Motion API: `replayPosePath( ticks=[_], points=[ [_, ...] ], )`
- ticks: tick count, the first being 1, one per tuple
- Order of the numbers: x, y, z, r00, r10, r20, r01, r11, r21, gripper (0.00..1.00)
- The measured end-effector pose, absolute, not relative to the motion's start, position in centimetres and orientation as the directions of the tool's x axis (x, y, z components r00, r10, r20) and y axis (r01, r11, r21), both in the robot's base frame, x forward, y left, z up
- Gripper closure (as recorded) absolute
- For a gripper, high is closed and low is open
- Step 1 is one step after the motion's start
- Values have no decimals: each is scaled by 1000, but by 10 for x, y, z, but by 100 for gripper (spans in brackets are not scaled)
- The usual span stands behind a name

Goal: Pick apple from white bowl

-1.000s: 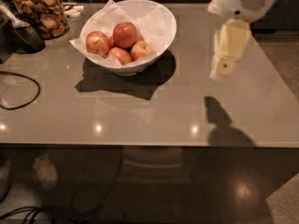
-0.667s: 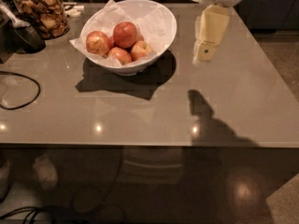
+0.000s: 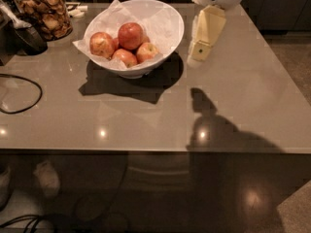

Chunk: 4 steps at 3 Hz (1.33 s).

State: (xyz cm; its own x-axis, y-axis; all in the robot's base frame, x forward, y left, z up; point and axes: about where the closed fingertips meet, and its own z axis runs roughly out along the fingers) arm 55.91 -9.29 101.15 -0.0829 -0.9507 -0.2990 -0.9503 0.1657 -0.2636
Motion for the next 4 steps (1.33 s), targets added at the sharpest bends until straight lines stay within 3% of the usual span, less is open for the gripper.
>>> replayPosePath(
  ticks=[2, 4],
  points=[
    [607, -56, 986, -140, -915, -378, -972, 200, -124, 0],
    [625, -44, 985, -161, -879, -448, -962, 241, -127, 0]
  ],
)
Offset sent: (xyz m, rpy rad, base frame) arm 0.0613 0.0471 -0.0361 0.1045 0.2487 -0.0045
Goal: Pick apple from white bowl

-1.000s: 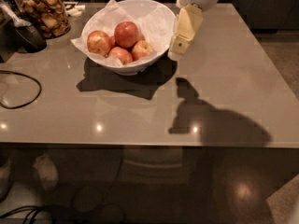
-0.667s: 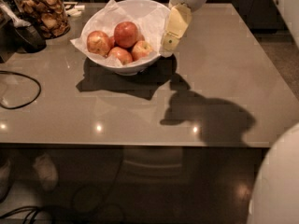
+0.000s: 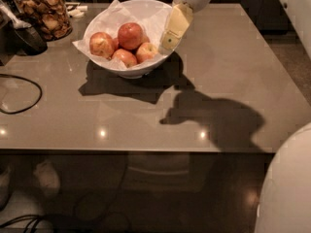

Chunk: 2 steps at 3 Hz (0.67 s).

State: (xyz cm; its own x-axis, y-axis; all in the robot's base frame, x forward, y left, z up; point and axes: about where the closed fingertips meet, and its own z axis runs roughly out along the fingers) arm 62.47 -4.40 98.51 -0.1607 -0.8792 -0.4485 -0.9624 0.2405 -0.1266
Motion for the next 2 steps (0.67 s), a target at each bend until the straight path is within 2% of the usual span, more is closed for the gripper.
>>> replayPosePath(
  ticks=[2],
  points=[
    [640, -29, 972, -195, -860, -472, -964, 257, -71, 0]
  ],
)
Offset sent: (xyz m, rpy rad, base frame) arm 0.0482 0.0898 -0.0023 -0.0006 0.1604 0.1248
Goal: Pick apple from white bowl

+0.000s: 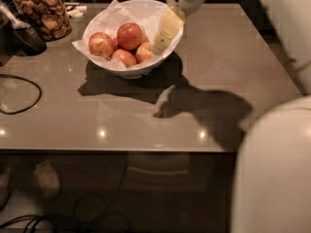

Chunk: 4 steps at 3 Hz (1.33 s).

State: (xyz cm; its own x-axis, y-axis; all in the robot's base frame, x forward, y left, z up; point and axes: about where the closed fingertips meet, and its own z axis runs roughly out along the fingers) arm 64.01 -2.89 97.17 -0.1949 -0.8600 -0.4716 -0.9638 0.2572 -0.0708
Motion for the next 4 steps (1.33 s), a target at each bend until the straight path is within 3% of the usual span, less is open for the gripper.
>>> replayPosePath(
  ticks=[2, 4],
  points=[
    [671, 38, 971, -139, -869, -474, -983, 180, -42, 0],
    [683, 43, 980, -176, -827, -535, -968, 244, -59, 0]
  ],
)
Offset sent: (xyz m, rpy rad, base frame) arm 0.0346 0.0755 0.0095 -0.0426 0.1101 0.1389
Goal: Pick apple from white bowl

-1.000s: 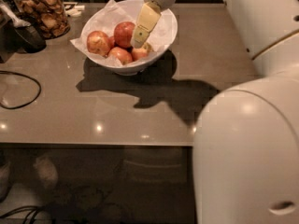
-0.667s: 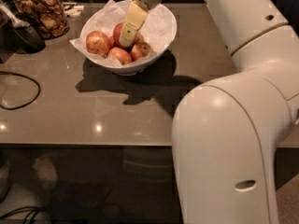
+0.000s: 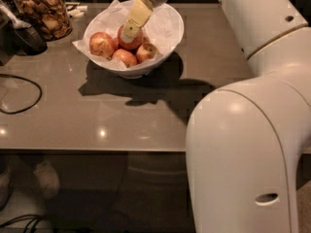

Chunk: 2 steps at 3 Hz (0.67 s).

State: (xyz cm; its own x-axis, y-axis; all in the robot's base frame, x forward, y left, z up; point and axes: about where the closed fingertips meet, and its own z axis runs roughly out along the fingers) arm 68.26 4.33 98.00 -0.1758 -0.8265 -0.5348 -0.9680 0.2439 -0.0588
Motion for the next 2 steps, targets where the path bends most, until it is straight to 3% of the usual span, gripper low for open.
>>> replayPosePath(
  ticks=[2],
  points=[
    [698, 40, 971, -274, -806, -524, -939, 342, -35, 0]
  ],
)
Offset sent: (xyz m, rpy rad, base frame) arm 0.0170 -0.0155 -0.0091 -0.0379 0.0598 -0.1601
